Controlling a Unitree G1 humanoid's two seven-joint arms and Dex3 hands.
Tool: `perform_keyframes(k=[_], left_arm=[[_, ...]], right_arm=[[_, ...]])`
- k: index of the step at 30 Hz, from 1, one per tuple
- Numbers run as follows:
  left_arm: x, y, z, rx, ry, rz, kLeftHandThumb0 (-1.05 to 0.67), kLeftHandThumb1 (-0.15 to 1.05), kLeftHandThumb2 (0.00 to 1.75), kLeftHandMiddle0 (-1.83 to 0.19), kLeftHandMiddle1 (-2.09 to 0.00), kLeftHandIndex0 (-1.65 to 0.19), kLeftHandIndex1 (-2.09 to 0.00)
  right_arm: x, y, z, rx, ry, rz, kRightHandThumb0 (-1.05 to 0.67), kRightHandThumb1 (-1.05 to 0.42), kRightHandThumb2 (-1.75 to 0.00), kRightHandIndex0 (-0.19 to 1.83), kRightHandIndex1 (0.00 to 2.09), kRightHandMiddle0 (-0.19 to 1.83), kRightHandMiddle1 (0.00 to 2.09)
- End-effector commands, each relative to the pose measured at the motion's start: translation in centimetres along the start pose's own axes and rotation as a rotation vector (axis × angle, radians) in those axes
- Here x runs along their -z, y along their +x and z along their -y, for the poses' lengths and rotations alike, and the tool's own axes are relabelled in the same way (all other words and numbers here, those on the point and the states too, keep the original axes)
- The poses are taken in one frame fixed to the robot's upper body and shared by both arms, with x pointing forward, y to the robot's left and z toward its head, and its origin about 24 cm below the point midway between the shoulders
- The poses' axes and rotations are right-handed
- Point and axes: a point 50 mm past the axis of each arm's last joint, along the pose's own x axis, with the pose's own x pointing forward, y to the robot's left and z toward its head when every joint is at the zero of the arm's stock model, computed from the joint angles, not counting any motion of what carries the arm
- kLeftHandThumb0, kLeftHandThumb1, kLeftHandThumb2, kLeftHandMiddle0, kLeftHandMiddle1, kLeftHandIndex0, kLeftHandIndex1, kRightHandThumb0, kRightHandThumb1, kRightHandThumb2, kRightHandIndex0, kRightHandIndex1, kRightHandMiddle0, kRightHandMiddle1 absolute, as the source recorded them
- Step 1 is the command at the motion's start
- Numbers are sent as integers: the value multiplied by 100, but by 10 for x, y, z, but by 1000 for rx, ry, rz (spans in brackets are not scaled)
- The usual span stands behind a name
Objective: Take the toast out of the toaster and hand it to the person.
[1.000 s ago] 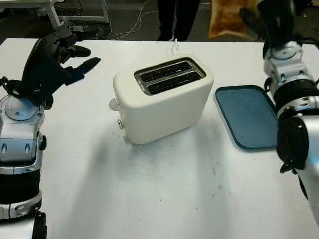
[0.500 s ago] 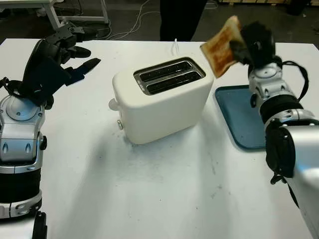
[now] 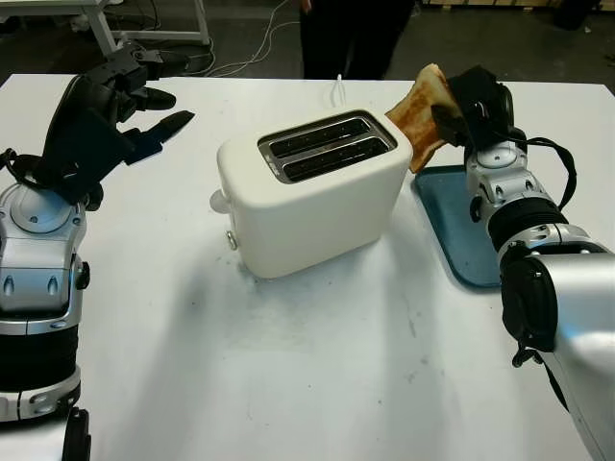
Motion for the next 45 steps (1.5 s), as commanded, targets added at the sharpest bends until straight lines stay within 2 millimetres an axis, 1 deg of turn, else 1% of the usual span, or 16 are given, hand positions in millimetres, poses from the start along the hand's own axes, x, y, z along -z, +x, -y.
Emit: perform_keyframes(k=[1,3,7,9,12,14,16,19,24,28,31,32,33,37,41,45], left_arm=[[-1,0,1,-1,1,14,-51,92,21,-14,-102,-33,-58],[-1,0,1,0,13,19,-50,92,22,-15,-103,-33,-58],[0,1,1,1,6,23,-50,92,22,-15,-103,-33,-59],[-1,1,1,1,-3,17,-49,92,21,-14,-103,-32,-59],[-1,1,1,1,-4,28,-49,92,21,-14,-104,-32,-60],[0,2,1,2,2,31,-50,92,21,-14,-105,-32,-61],[-1,2,1,1,3,25,-51,92,22,-14,-105,-32,-61],[-1,2,1,-2,10,22,-51,92,21,-14,-105,-31,-62],[-2,1,1,-1,3,17,-50,92,21,-13,-104,-31,-62],[-2,2,1,0,8,21,-49,92,21,-13,-104,-31,-62],[-3,2,1,1,12,17,-49,92,21,-13,-104,-30,-62],[-3,2,1,1,12,17,-49,92,21,-13,-104,-30,-62],[-3,2,2,1,11,18,-49,92,21,-13,-104,-30,-62],[-2,2,1,3,3,14,-50,92,21,-13,-104,-30,-62],[-1,2,2,1,14,20,-51,92,21,-14,-105,-31,-63],[-1,2,2,2,11,18,-51,92,21,-14,-105,-31,-63]], right_arm=[[-10,1,-1,3,50,27,-15,-92,-40,67,175,14,158],[-12,1,1,11,65,27,-15,-92,-40,71,175,23,171],[-16,2,5,30,45,54,-17,-92,-40,68,175,29,174],[-16,2,7,33,48,61,-19,-92,-38,72,175,34,174],[-20,3,8,37,59,62,-22,-92,-36,72,175,31,169],[-21,3,8,37,74,62,-21,-92,-35,70,175,28,172],[-22,3,8,37,75,60,-22,-92,-34,68,175,19,172],[-23,3,8,35,67,60,-21,-92,-35,65,175,14,173],[-22,4,8,30,59,61,-18,-92,-35,63,175,17,174],[-23,3,7,33,30,67,-18,-92,-36,68,175,25,175],[-23,3,7,37,33,60,-19,-92,-36,66,175,24,175],[-23,3,7,34,37,62,-18,-92,-36,63,175,20,164],[-23,3,7,33,39,64,-18,-92,-37,64,175,20,163],[-23,3,6,40,13,60,-19,-92,-36,66,175,22,173],[-22,3,6,42,-8,64,-20,-92,-35,69,175,25,174],[-21,3,5,31,-12,71,-20,-92,-36,73,175,36,175]])
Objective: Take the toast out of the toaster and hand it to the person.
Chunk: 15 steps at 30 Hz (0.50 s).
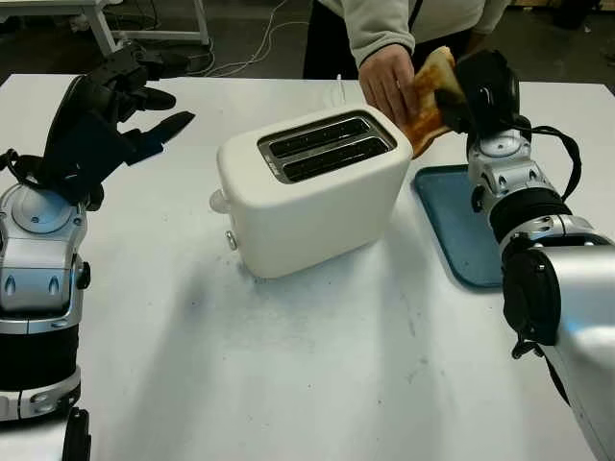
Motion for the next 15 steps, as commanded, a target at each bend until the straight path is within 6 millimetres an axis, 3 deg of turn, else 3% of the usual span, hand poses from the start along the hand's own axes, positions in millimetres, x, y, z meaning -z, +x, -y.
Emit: perform_keyframes(k=[1,5,8,9,10,12,15], left_arm=[[-3,1,1,-2,0,12,-51,92,21,-14,-106,-31,-63],[-3,1,2,-1,-9,4,-52,92,21,-13,-105,-30,-63],[-3,1,1,-1,0,6,-51,92,21,-12,-105,-29,-63],[-3,0,1,0,7,8,-51,92,22,-12,-105,-29,-63],[-2,0,1,0,4,8,-51,92,22,-13,-105,-30,-64],[-2,0,1,-2,-5,7,-51,92,22,-12,-105,-29,-63],[-2,0,1,-4,-13,7,-51,92,22,-12,-105,-29,-64]], right_arm=[[-5,1,4,0,5,27,-20,-92,-36,73,175,38,175],[-4,1,4,-30,7,53,-23,-92,-37,69,175,34,175],[-6,0,4,-66,-68,102,-32,-92,-25,61,175,41,169],[-7,0,4,-81,-89,107,-41,-92,-20,56,124,44,113],[-8,1,4,-107,-113,109,-45,-92,-19,61,88,52,73],[-12,1,6,-173,-170,130,-62,-92,-18,40,25,40,17],[-13,1,12,-194,-182,170,-70,-91,-9,23,4,21,2]])
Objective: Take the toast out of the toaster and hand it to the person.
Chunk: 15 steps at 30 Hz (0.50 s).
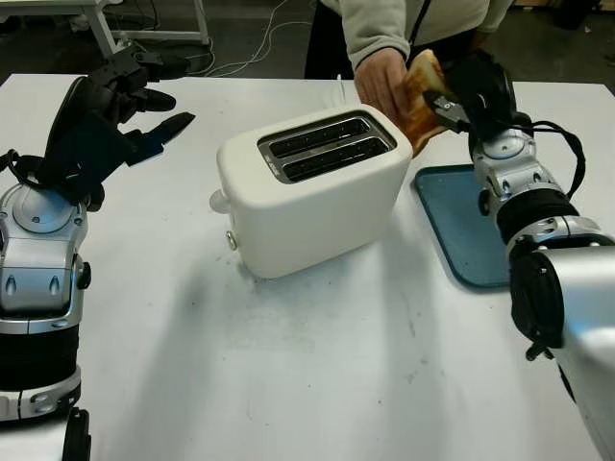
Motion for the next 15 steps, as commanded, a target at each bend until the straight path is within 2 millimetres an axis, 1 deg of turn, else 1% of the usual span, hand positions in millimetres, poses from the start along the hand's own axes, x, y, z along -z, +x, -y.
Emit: perform_keyframes(k=[1,2,3,4,5,7,9,12,15], left_arm=[[-3,0,1,-4,-5,13,-51,92,21,-12,-105,-29,-64],[-2,0,1,-4,-7,11,-52,92,22,-12,-105,-29,-64],[-2,0,1,-4,-8,9,-52,92,22,-12,-105,-29,-64],[-2,0,1,-5,-4,8,-52,92,22,-12,-105,-29,-64],[-2,0,1,-4,-2,7,-52,92,22,-12,-105,-29,-64],[-2,0,1,-3,3,9,-52,92,22,-13,-105,-29,-64],[-2,0,1,-4,1,12,-52,92,22,-13,-105,-29,-64],[-3,-1,2,2,-15,16,-51,92,22,-13,-105,-30,-64],[-5,-4,3,17,-40,24,-53,92,22,-12,-105,-28,-64]], right_arm=[[-4,-1,11,32,-3,75,-70,-89,-5,19,2,17,1],[-4,-3,13,50,-11,95,-70,-88,-3,18,1,15,0],[-3,-3,14,65,-22,109,-72,-87,-2,26,6,15,0],[-3,-4,16,80,-38,118,-75,-86,-1,26,5,14,0],[-2,-5,18,90,-51,125,-76,-86,-1,25,5,13,0],[-2,-7,22,102,-68,153,-79,-87,-1,16,1,10,0],[0,-9,23,110,-62,192,-77,-87,-1,13,1,11,1],[4,-17,19,113,-30,280,-63,-88,-1,13,1,13,1],[10,-28,14,107,-12,355,-63,-91,-4,20,4,17,3]])
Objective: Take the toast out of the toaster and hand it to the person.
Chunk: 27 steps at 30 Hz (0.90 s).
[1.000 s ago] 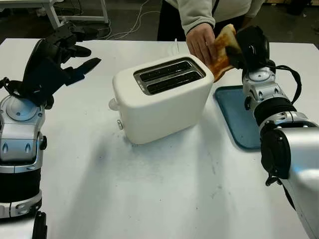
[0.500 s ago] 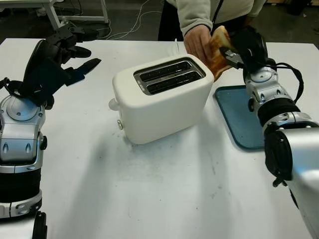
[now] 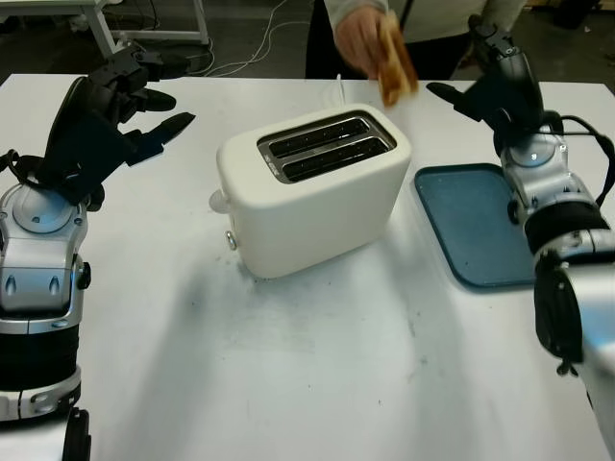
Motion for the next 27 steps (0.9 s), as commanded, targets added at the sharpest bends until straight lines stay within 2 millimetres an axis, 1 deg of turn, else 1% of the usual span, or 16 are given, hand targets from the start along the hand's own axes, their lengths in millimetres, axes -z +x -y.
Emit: perform_keyframes(k=[1,2,4,5,8,10,11,12,15,17,20,24,27], left_arm=[[-1,-5,3,14,-32,5,-52,92,22,-11,-105,-27,-64],[-2,-7,3,15,-37,7,-51,92,22,-10,-105,-26,-64],[-4,-11,3,8,-41,11,-50,92,23,-9,-106,-25,-64],[-5,-14,3,3,-45,13,-50,92,24,-8,-106,-24,-64],[-5,-25,3,-27,-98,15,-43,92,27,-5,-106,-20,-64],[-4,-34,5,-56,-122,23,-45,92,28,-4,-106,-19,-65],[-3,-39,6,-69,-131,25,-48,92,30,-4,-106,-19,-65],[-1,-43,8,-83,-140,24,-49,92,31,-4,-106,-19,-65],[8,-56,14,-115,-167,-7,-53,92,36,-5,-106,-19,-66],[15,-65,20,-127,-185,-38,-53,92,39,-4,-103,-18,-65],[25,-76,32,-156,-200,-73,-53,92,42,-3,-99,-17,-62],[37,-87,50,-192,-216,-87,-51,92,46,0,-91,-11,-55],[46,-95,64,-192,-230,-114,-50,92,50,0,-84,-8,-52]], right_arm=[[3,-11,-2,5,28,42,-66,-92,-11,21,5,19,4],[4,-17,-4,1,40,57,-66,-92,-19,23,5,23,5],[5,-33,-7,-2,39,95,-65,-92,-27,25,6,26,6],[5,-44,-9,-6,36,112,-64,-92,-36,27,6,28,6],[4,-78,-18,-42,110,139,-64,-92,-47,25,4,27,4],[5,-101,-30,-81,173,91,-63,-92,-53,23,3,24,2],[5,-113,-36,-110,198,53,-60,-92,-56,26,4,22,1],[4,-124,-41,-133,214,19,-57,-92,-58,25,3,21,0],[2,-150,-53,-160,279,-41,-53,-92,-62,18,0,16,0],[-3,-162,-59,-153,305,-59,-50,-92,-66,15,0,14,0],[-11,-172,-63,-124,324,-59,-49,-92,-74,15,1,13,0],[-18,-179,-69,-102,372,-57,-50,-92,-80,16,1,14,1],[-19,-182,-78,-105,420,-95,-55,-92,-79,15,0,13,0]])
